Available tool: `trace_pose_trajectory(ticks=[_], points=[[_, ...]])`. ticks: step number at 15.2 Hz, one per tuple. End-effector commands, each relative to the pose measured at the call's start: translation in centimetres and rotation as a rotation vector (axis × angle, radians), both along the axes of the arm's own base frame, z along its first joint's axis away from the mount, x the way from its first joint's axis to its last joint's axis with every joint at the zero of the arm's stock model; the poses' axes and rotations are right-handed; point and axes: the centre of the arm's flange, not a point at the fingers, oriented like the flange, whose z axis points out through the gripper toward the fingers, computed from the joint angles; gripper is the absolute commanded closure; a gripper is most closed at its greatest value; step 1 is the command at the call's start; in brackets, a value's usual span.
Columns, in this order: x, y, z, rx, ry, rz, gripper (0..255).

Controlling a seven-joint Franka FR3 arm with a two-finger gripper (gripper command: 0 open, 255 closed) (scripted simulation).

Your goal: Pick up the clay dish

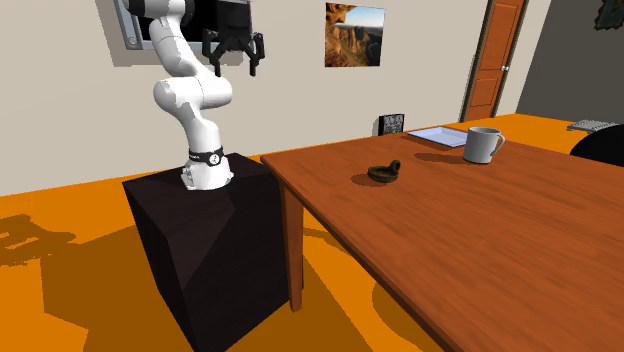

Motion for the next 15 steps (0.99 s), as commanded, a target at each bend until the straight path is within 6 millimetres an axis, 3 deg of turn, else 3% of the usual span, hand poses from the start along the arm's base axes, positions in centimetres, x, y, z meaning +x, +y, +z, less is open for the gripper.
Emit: trace_pose_trajectory(ticks=[1,15], points=[[0.0,0.0,0.0,0.000,0.000,0.000,0],[13.4,13.2,-6.5,-0.140,-0.002,-0.001,0]])
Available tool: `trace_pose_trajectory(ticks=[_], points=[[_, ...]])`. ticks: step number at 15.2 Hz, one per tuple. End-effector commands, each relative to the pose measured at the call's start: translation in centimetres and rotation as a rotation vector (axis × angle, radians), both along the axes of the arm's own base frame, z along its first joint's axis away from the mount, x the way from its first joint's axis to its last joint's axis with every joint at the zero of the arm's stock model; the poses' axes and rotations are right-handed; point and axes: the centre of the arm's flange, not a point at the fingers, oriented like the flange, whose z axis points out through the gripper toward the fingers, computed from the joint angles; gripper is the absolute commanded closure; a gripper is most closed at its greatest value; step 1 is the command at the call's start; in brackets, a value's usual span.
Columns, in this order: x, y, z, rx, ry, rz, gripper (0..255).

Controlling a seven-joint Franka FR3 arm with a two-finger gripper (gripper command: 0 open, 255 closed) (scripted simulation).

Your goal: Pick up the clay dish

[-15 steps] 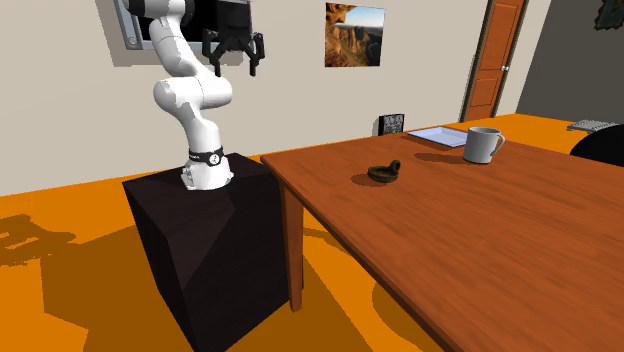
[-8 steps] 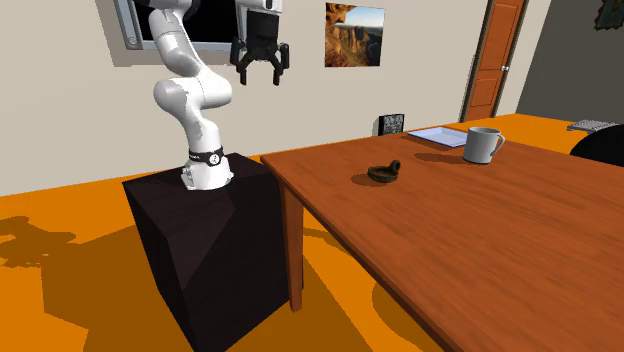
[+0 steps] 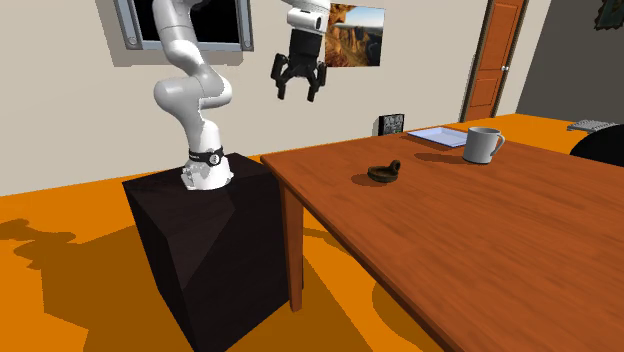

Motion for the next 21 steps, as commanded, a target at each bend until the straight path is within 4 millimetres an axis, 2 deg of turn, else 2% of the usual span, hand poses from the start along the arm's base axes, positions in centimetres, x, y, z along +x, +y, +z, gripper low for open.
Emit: trace_pose_trajectory(ticks=[1,11,21], points=[[2.2,1.9,-1.0,-0.019,-0.001,-0.001,0],[11.7,10.6,-6.8,-0.120,-0.002,-0.002,0],[21.3,18.7,-13.4,-0.220,-0.004,-0.003,0]])
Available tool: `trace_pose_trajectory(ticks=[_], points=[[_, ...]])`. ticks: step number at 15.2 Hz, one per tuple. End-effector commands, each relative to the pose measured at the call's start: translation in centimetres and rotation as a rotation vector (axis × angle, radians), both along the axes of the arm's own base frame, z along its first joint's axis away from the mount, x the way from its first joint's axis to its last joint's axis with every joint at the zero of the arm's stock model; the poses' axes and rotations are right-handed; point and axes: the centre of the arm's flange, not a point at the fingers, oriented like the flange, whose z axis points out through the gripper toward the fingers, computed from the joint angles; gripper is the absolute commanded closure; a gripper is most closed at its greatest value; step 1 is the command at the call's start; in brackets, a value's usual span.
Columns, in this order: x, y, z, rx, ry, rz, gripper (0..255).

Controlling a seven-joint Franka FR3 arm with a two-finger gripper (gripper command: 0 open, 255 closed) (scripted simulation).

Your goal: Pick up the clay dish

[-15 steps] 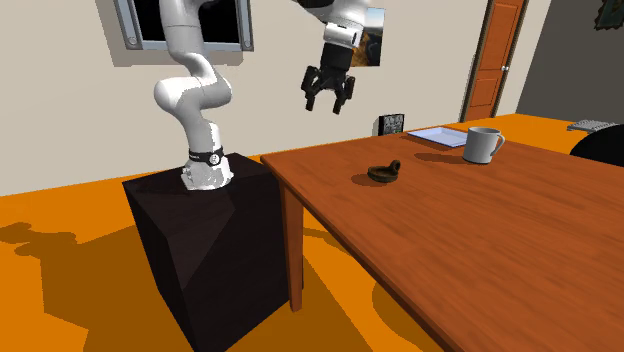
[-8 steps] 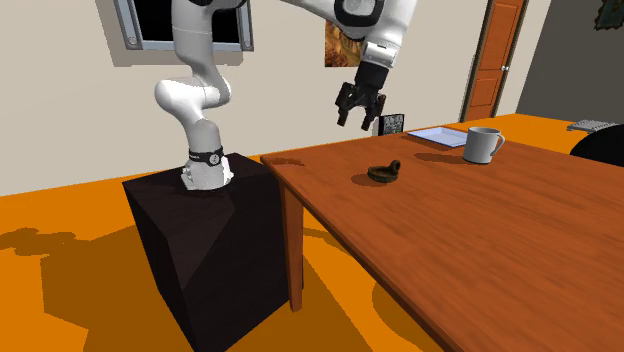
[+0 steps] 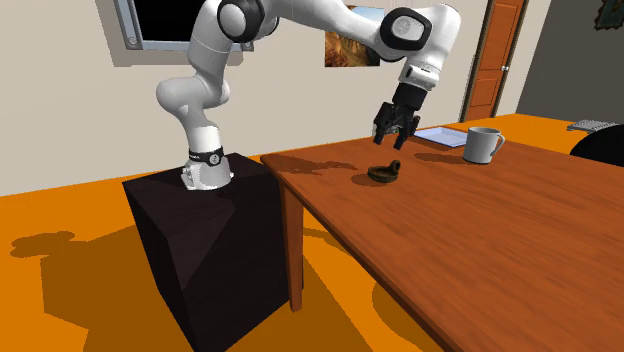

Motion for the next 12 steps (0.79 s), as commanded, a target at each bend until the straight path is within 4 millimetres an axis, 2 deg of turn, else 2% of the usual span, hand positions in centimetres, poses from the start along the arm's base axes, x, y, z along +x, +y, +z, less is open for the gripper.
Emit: trace_pose_trajectory(ticks=[1,9,11,12], points=[[2.0,1.4,-1.6,-0.022,-0.001,-0.001,0],[2.5,1.8,-5.6,-0.027,-0.001,-0.001,0],[2.5,1.8,-5.9,-0.027,-0.001,-0.001,0],[2.5,1.8,-5.9,-0.027,-0.001,-0.001,255]])
